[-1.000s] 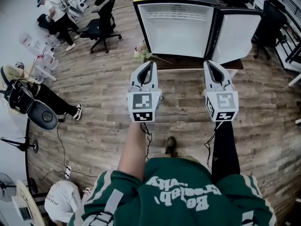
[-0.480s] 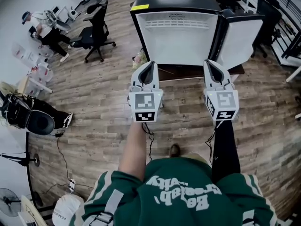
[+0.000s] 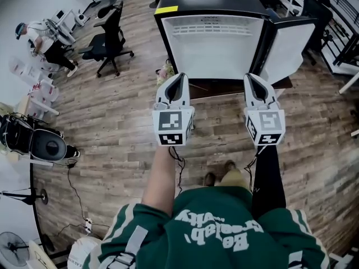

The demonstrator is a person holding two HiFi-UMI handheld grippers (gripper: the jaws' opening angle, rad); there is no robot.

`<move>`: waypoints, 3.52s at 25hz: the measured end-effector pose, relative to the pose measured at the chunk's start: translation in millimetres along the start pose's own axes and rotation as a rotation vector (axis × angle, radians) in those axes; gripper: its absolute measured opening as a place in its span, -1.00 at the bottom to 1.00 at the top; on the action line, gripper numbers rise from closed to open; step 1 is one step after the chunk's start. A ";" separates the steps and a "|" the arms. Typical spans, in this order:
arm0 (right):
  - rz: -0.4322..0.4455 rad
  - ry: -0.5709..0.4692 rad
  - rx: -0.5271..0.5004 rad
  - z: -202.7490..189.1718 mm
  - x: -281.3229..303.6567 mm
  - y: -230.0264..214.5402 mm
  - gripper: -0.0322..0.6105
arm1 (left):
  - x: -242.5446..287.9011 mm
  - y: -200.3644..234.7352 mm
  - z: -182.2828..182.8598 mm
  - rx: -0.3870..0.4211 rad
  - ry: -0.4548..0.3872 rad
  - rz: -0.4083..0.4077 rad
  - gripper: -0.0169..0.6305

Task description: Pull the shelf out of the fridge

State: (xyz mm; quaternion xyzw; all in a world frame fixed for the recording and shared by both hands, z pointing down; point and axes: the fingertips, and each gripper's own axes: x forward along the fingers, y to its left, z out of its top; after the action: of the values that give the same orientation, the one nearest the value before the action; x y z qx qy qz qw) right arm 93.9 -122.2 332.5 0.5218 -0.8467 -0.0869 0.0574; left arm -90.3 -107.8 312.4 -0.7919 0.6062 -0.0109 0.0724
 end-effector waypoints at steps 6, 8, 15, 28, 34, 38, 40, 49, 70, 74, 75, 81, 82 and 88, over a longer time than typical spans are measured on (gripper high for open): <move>-0.002 0.015 -0.004 -5.5 5.5 -5.9 -0.87 | 10.8 -0.9 -4.1 -0.004 0.004 -0.003 -0.90; -0.001 0.016 0.004 -7.1 9.0 -9.8 -0.87 | 15.9 -2.0 -5.2 -0.014 0.007 -0.004 -0.90; 0.005 -0.006 0.018 -9.8 39.8 -23.0 -0.87 | 47.8 2.1 -15.9 0.010 0.025 -0.005 -0.90; 0.095 0.021 0.028 -34.3 134.2 -53.8 -0.87 | 145.6 11.5 -35.2 0.014 0.053 0.004 -0.90; 0.121 0.029 0.028 -50.9 172.1 -68.2 -0.87 | 185.3 15.1 -47.6 0.000 0.059 0.016 -0.90; 0.121 0.031 0.026 -55.8 188.5 -76.9 -0.87 | 202.7 14.7 -56.1 0.010 0.064 0.018 -0.90; 0.121 0.031 0.027 -57.7 194.4 -81.0 -0.87 | 209.6 15.0 -56.6 0.014 0.064 0.018 -0.90; 0.097 0.042 0.056 -59.7 204.1 -82.4 -0.87 | 222.3 16.6 -59.3 0.018 0.065 -0.019 -0.90; 0.011 0.014 0.731 -68.9 214.5 -67.5 -0.82 | 229.6 17.2 -46.2 0.026 0.029 -0.248 -0.90; -0.010 -0.054 0.971 -66.6 214.3 -73.2 -0.75 | 229.5 16.5 -47.2 0.024 0.024 -0.276 -0.90; -0.016 -0.072 1.027 -66.3 214.1 -74.9 -0.71 | 229.3 17.3 -47.6 0.020 0.023 -0.280 -0.90; 0.001 -0.153 1.229 -71.9 218.4 -75.3 -0.58 | 225.4 15.4 -45.4 -0.023 0.013 -0.318 -0.90; 0.010 -0.182 1.265 -70.4 219.9 -74.8 -0.56 | 224.6 13.9 -45.0 -0.025 0.011 -0.325 -0.90; -0.002 -0.285 1.401 -70.6 222.8 -81.5 -0.53 | 220.1 6.3 -46.2 -0.061 0.007 -0.363 -0.90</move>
State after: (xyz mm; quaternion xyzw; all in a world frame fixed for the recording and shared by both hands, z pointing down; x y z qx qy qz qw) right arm 78.4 -363.4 386.0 0.4205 -0.7023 0.4099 -0.4023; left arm -42.9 -325.8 341.8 -0.8902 0.4534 -0.0084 0.0431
